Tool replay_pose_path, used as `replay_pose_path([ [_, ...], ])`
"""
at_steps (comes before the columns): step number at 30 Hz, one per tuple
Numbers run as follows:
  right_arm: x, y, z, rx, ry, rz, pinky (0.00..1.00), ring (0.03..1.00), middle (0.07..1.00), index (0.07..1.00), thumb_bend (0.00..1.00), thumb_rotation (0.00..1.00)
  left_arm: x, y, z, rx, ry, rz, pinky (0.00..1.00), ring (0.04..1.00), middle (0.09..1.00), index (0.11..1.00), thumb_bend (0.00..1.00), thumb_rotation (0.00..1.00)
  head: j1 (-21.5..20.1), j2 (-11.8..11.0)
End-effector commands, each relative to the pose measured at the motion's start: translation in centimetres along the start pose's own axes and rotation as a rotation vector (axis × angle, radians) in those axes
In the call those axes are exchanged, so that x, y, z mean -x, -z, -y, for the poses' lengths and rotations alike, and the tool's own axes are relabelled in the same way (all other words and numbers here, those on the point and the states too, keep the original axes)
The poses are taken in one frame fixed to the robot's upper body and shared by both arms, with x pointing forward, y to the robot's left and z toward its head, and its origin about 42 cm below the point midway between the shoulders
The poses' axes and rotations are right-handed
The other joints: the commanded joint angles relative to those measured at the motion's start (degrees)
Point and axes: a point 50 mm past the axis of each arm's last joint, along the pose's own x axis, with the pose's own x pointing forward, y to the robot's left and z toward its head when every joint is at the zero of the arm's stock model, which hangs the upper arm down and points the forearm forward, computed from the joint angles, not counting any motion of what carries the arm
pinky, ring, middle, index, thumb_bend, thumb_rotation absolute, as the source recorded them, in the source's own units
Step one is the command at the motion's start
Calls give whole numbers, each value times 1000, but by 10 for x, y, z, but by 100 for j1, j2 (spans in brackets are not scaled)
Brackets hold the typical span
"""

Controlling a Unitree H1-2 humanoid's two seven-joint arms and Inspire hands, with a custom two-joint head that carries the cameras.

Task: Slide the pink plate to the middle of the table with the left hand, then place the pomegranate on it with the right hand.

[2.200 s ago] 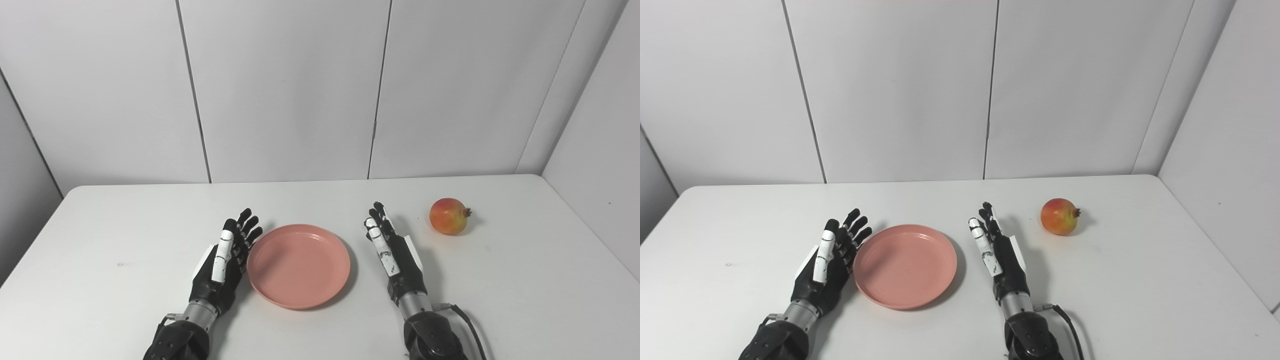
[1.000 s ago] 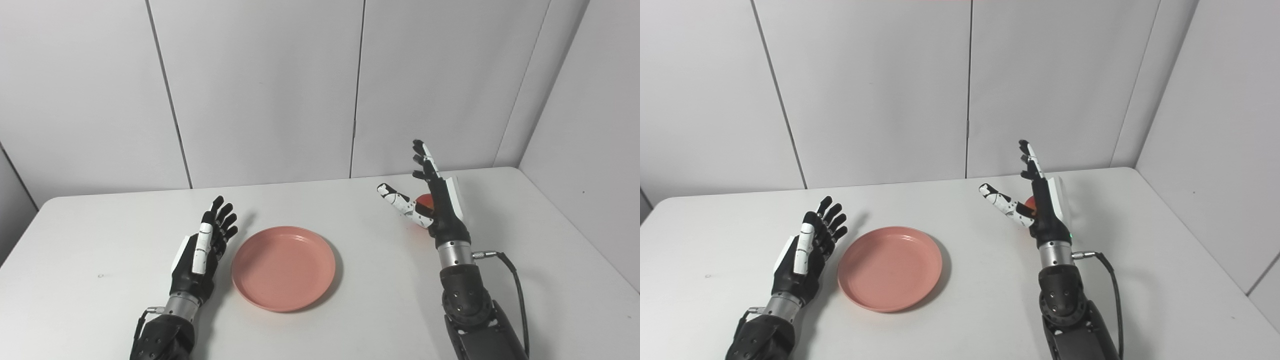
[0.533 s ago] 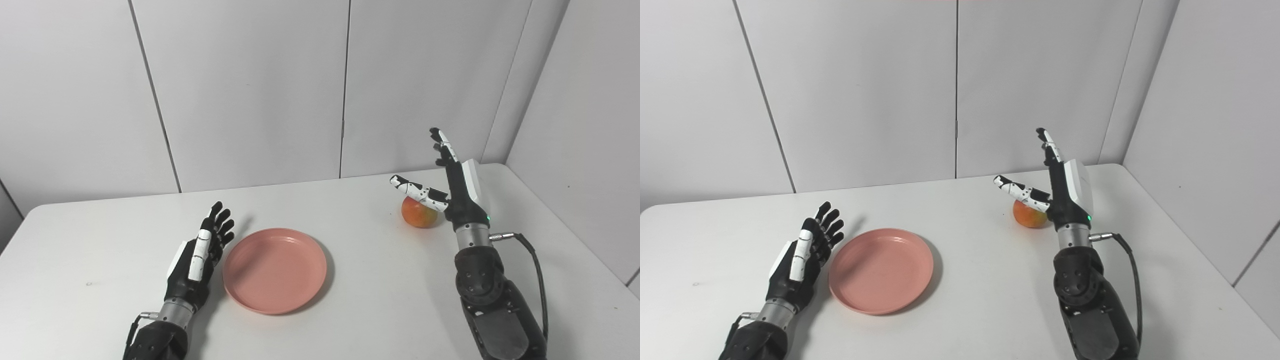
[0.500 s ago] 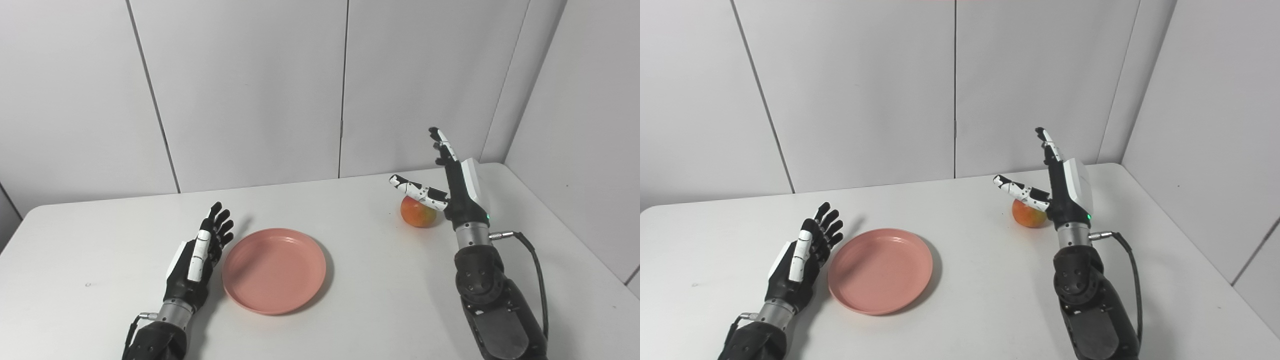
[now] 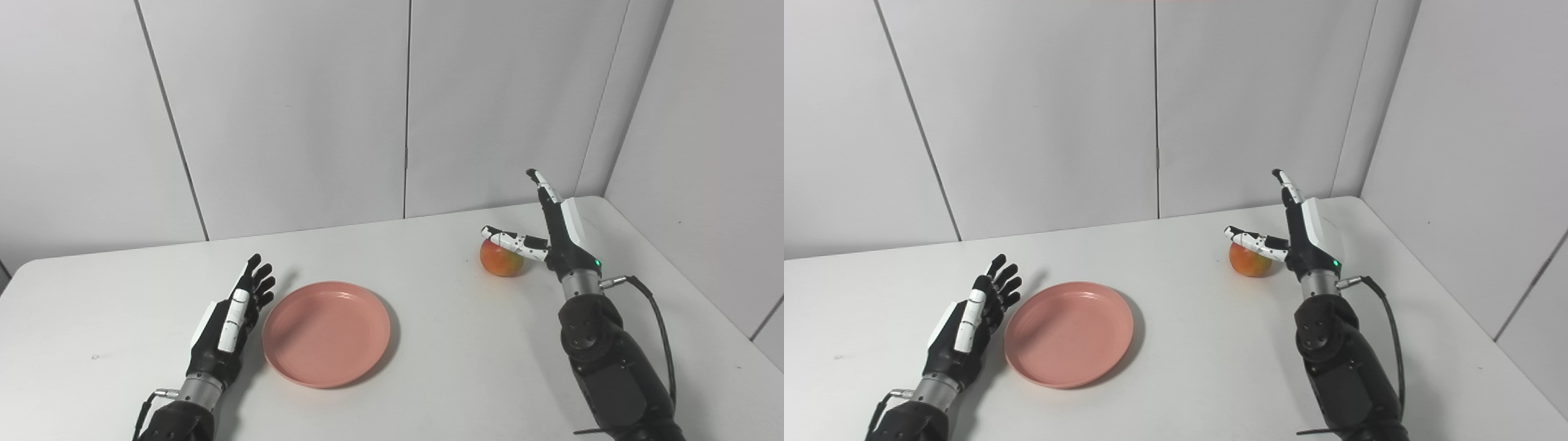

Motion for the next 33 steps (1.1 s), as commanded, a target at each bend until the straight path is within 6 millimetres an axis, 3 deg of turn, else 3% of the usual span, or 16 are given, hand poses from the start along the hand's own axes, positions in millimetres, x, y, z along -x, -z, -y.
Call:
replay_pose_path([
  [1, -22, -14, 18, 17, 34, 24, 786, 889, 926, 920, 882, 524, 9, 10, -5, -4, -2, -15, 962, 965, 979, 995, 645, 1000, 0, 2],
  [19, -21, -4, -11, 43, -95, -13, 763, 881, 921, 920, 932, 443, 10, 9, -3, -11, 12, -18, 969, 969, 985, 1000, 658, 1000, 21, 25],
  [26, -19, -5, -17, 29, -117, -14, 742, 854, 906, 906, 931, 349, 11, 9, -2, -12, 12, -12, 963, 969, 986, 1000, 648, 1000, 35, 35],
  [33, -17, -4, -19, 12, -109, -6, 646, 761, 840, 852, 889, 221, 11, 9, -2, -17, 15, -14, 965, 970, 987, 1000, 657, 1000, 35, 41],
])
